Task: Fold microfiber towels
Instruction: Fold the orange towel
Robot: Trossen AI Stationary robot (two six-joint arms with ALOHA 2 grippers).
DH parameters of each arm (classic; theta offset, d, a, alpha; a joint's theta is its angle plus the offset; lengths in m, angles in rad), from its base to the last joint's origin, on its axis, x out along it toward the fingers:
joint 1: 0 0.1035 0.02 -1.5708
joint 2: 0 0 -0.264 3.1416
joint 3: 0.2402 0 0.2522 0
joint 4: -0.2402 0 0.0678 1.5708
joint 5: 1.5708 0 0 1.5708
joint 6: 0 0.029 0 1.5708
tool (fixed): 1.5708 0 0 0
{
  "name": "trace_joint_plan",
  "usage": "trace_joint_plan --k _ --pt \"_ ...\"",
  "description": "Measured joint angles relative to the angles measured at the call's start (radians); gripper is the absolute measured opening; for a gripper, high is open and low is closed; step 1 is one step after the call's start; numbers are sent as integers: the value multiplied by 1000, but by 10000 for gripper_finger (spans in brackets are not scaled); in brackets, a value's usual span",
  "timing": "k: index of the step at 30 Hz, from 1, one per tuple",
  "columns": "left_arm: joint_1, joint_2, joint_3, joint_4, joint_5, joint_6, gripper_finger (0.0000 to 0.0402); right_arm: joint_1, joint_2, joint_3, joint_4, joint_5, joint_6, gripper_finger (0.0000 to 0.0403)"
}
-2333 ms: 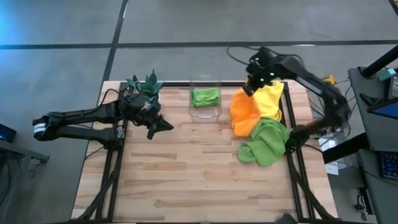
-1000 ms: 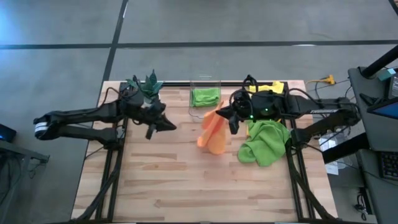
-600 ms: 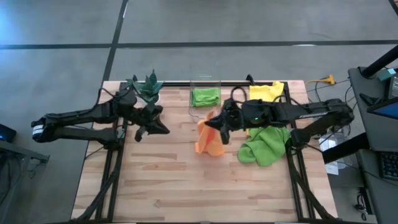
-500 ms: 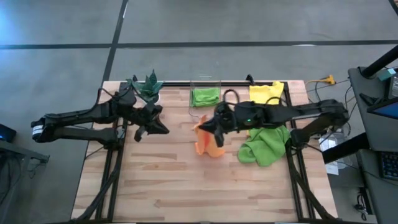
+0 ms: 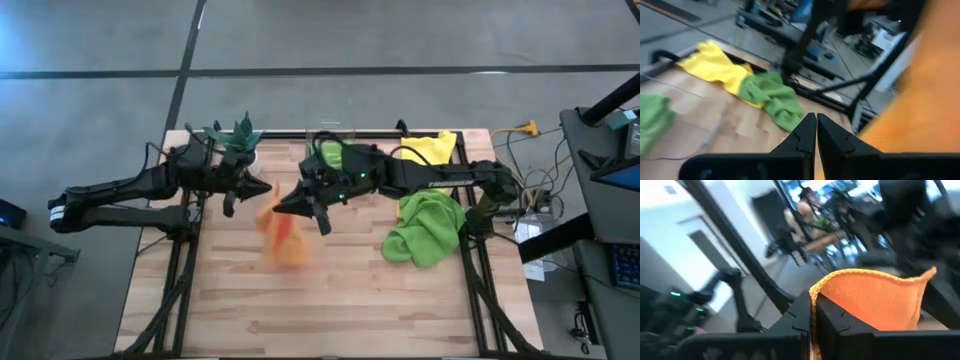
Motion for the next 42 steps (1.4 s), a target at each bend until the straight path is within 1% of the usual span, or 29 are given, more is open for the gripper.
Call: trace_joint_plan --k 2,4,7,10,13,17,20,24,28,30,32,35,39,42 --pt "0 -26 0 -6 -46 3 0 13 17 79 -35 -28 0 8" --pt "0 -46 0 -21 -85 4 0 34 27 146 -117 -44 1 8" --pt "0 -70 -1 -22 -125 8 0 77 39 215 -253 -52 4 8" --pt "0 -80 -1 -21 -149 34 0 112 42 255 -394 -57 16 8" --pt "0 -80 -1 -22 -191 52 0 123 32 267 -515 -78 57 8" --pt "0 -60 -1 -22 -257 55 0 134 3 267 -663 -113 59 8" --pt "0 -35 -2 -19 -259 54 0 166 -15 267 -750 -116 53 8" --pt "0 -14 -2 -21 -251 47 0 246 -24 267 -851 -115 67 8" --pt "0 -7 -2 -21 -247 45 0 359 -23 246 -901 -90 139 8" --pt "0 -8 -2 -19 -247 45 0 407 -23 218 -862 -86 201 8" --pt "0 -12 -2 -19 -245 45 0 428 -23 167 -747 -106 275 8" --pt "0 -16 -2 -18 -239 45 0 424 -23 56 -497 -125 359 8" --pt "0 -27 -2 -18 -195 45 0 395 -23 -104 -221 -126 459 8" --pt "-1 -38 -2 -17 -159 45 0 370 -28 -217 70 -150 523 8"
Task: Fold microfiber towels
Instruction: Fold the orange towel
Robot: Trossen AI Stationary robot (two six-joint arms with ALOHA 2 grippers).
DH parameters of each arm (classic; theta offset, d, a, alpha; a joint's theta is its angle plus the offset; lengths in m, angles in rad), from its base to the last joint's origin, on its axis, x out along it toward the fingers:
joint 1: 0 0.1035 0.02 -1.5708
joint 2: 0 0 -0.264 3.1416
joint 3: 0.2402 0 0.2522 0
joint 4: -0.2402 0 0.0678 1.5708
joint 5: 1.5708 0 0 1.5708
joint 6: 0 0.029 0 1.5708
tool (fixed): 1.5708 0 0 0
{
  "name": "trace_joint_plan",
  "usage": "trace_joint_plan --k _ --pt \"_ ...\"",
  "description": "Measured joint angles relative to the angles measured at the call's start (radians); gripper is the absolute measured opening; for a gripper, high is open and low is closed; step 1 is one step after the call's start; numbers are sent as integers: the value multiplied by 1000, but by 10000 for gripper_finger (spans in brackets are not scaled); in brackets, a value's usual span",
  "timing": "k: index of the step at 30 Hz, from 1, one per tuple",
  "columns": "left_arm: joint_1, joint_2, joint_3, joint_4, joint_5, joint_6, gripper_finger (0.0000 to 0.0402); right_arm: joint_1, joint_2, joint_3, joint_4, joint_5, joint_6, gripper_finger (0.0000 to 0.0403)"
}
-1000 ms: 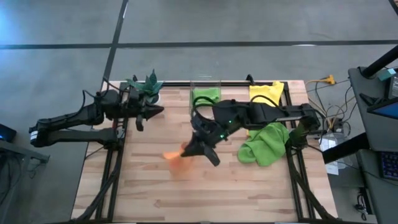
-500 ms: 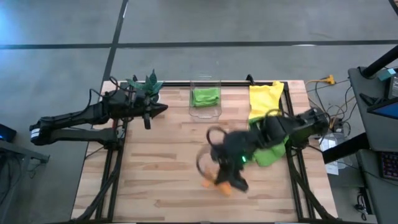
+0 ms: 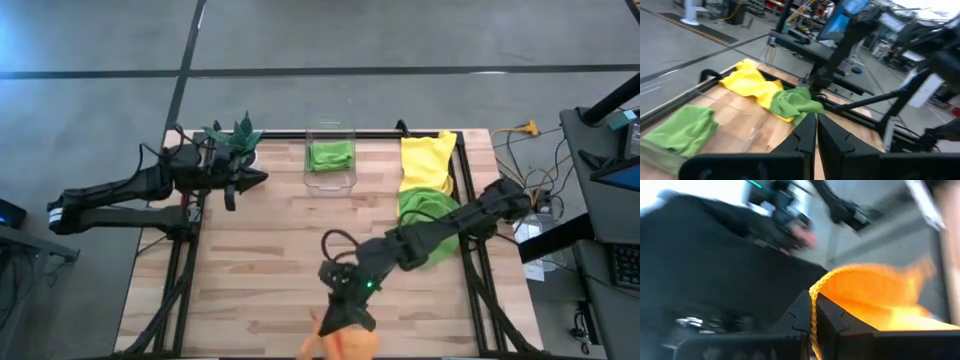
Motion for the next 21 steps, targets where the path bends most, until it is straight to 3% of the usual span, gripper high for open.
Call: trace_joint_plan --k 4,16,21 --pt "0 -14 0 -4 14 0 0 -59 -9 -137 242 -23 53 8" --pt "0 -26 0 -3 15 5 0 -381 -3 -476 180 -7 -26 14" --pt "1 6 -7 -33 -47 2 0 -450 -5 -501 46 -17 -95 65"
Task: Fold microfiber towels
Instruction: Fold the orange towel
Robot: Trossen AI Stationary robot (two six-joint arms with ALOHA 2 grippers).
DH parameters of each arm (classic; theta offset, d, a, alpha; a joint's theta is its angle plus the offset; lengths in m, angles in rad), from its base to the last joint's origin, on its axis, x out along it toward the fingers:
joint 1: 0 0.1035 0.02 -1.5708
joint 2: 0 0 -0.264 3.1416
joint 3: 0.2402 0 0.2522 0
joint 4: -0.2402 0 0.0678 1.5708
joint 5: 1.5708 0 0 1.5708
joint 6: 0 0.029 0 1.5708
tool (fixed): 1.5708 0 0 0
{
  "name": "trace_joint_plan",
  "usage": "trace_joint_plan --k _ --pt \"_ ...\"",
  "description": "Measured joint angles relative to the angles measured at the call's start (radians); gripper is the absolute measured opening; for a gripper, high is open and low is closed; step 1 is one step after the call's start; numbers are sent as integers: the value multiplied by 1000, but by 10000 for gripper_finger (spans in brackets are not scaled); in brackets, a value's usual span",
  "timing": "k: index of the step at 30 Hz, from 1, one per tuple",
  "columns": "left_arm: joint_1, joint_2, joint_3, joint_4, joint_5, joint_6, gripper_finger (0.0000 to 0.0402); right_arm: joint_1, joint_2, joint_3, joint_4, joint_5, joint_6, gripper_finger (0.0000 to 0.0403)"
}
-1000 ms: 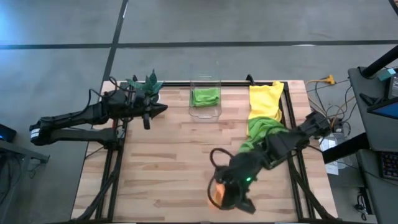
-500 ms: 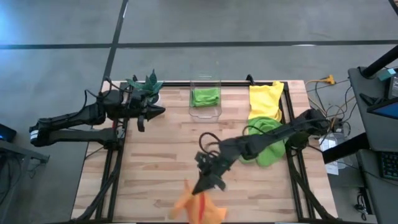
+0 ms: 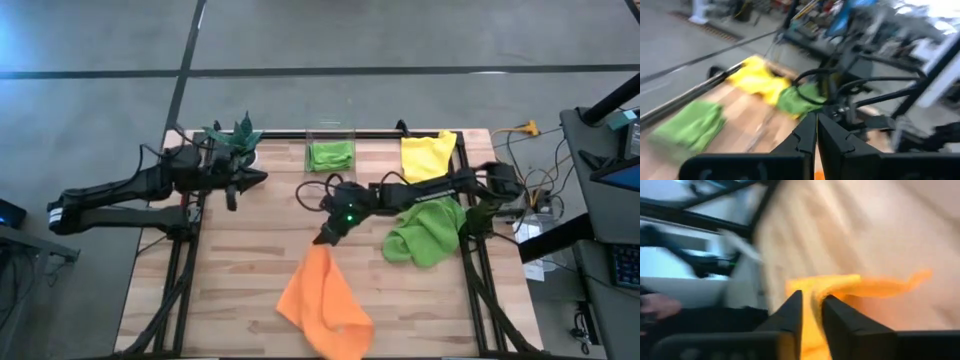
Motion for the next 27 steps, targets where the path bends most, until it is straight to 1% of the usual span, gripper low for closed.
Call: trace_joint_plan --k 2,4,5,7,9,13,14,15,16,17,19,20,22,24,25,27 --pt "1 25 -2 -32 -25 -1 0 -22 0 1 -96 28 -44 96" --pt "0 48 -2 -47 -22 -15 0 -43 -6 16 -180 53 -97 128" --pt "0 57 -2 -53 -15 -34 0 -51 -15 24 -203 57 -122 142" --pt "0 79 -2 -56 41 -74 0 -60 -40 37 -216 57 -171 167" --pt "0 108 -2 -79 142 -97 0 -60 -74 43 -223 55 -227 185" --pt "-11 199 -3 -176 465 -76 0 -38 -140 32 -293 55 -366 200" --pt "-26 224 -3 -213 522 -75 0 -25 -157 26 -326 55 -397 200" --pt "-50 248 -4 -250 542 -74 0 -8 -174 17 -358 55 -425 199" --pt "-82 269 -4 -281 532 -67 0 11 -189 6 -382 53 -447 198" --pt "-119 286 -5 -307 492 -56 0 33 -205 -10 -392 53 -465 196" --pt "-207 322 -5 -316 378 -54 0 75 -228 -50 -393 69 -480 192" --pt "-250 339 -5 -307 315 -69 0 98 -235 -69 -389 102 -481 189" --pt "-334 376 -5 -283 200 -134 0 138 -241 -109 -381 201 -480 184" --pt "-408 419 -5 -228 113 -228 0 172 -238 -143 -362 284 -471 180" --pt "-443 440 -5 -199 81 -274 0 183 -234 -153 -344 309 -462 179" --pt "-510 493 -4 -100 50 -368 0 198 -225 -172 -304 311 -439 176"
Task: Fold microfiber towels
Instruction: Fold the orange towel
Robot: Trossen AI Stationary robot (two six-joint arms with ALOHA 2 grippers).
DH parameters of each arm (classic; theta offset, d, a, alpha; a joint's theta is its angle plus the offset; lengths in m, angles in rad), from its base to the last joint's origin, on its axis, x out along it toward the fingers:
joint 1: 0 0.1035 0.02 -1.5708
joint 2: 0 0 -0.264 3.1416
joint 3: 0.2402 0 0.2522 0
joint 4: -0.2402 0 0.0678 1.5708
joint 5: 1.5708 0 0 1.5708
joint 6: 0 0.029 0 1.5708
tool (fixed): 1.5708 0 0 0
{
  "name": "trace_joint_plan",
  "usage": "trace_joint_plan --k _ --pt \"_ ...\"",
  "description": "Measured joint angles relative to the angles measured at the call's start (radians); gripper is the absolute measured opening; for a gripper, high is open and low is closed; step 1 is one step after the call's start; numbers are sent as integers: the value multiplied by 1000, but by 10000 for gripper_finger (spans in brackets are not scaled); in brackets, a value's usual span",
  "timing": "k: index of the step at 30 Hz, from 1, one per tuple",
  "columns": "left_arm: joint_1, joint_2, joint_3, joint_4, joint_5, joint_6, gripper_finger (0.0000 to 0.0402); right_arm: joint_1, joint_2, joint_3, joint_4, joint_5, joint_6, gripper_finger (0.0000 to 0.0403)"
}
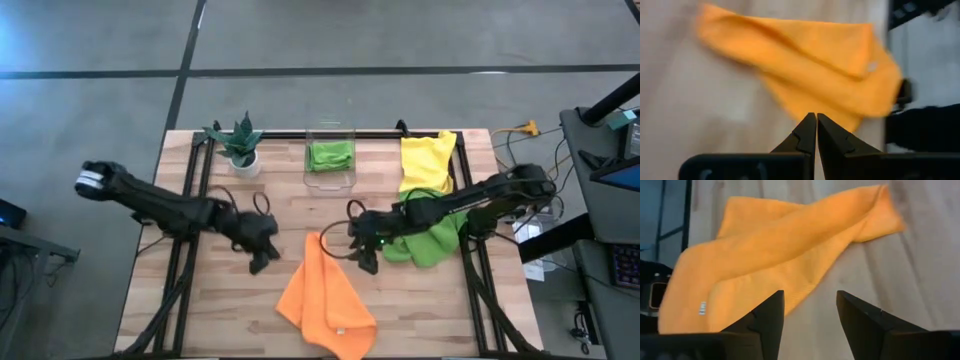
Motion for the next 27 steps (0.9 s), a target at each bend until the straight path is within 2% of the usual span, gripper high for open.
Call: trace_joint_plan --k 3,5,9,12,17,27 --pt "-97 99 3 142 -7 -111 0 14 9 -12 31 -4 35 173" --pt "-164 176 27 199 -48 -141 0 23 9 -12 30 -4 35 173" --pt "-299 327 97 188 -213 -160 0 32 1 -15 26 -69 35 172" --pt "-369 414 157 148 -323 -255 0 42 -14 -18 24 -150 35 171" --pt "-411 511 238 32 -350 -429 0 71 -48 -21 19 -189 34 171" --pt "-420 538 361 -250 -384 -418 0 123 -111 -22 -25 -187 38 171"
